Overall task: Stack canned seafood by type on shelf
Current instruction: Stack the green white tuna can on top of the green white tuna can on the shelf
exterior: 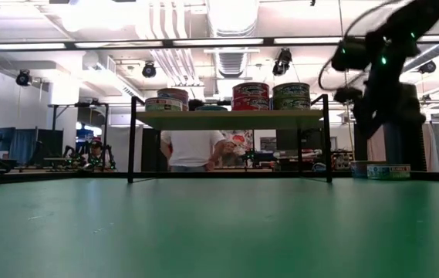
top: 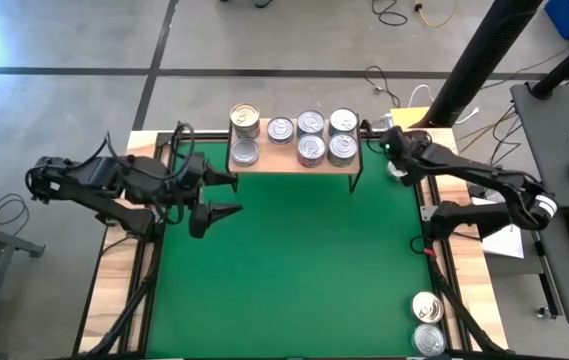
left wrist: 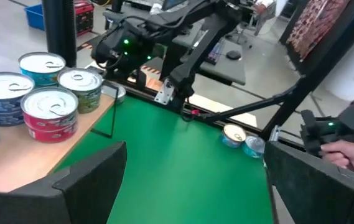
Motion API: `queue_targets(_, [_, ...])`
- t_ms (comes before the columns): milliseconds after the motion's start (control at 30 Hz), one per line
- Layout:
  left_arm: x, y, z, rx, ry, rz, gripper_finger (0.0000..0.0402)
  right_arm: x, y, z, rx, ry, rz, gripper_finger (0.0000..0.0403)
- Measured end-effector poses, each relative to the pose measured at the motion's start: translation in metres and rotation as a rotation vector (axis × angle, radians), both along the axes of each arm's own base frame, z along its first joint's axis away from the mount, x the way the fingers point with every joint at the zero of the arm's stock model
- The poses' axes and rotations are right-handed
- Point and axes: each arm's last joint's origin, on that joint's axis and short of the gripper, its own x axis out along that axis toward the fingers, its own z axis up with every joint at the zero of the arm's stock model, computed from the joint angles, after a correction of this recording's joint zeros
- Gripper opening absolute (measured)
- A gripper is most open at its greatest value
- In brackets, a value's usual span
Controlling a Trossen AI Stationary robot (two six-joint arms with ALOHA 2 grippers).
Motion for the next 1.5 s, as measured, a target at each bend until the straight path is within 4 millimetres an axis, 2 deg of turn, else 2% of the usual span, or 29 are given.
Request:
queue_targets(167, [0.006,-0.005,-0.009,0.004,0.064,0.008,0.0365,-0.01,0.003,-0.032,0.014,-0.084,-0.099,0.0038])
queue_targets(400, [0.003,-0.002,-0.014,0.023,0.107,0.134,0.0365,-0.025,0.007,-0.052,0.074,0.04,-0.048,0.0038])
queue_targets(533, [0.0,0.0,-0.015,0.023,0.117,0.182,0.0365,-0.029,0.012,-0.064,0.131,0.126,0.05,0.0038])
queue_targets(700, [-0.008,-0.001,-0.019,-0.026,0.161,0.175,0.0365,-0.032,0.042,-0.072,0.291,0.287,0.202,0.0038])
queue_targets(900, [-0.02,-0.01,-0.026,-0.015,0.262,0.103,0.0365,-0.022,0.085,-0.068,0.323,0.414,0.46,0.0038])
queue_targets(1000, [-0.023,-0.018,-0.028,-0.005,0.282,0.052,0.0365,-0.009,0.107,-0.068,0.305,0.401,0.593,0.0038])
queue_targets(1233, [-0.03,-0.043,-0.034,0.031,0.298,-0.064,0.0365,0.03,0.169,-0.069,0.283,0.359,0.682,0.0038])
queue_targets(1400, [-0.03,-0.061,-0.054,0.088,0.295,-0.028,0.0365,0.082,0.223,-0.077,0.229,0.424,0.761,0.0038])
queue_targets(1500, [-0.027,-0.074,-0.075,0.09,0.303,-0.06,0.0365,0.125,0.254,-0.085,0.214,0.416,0.8,0.0038])
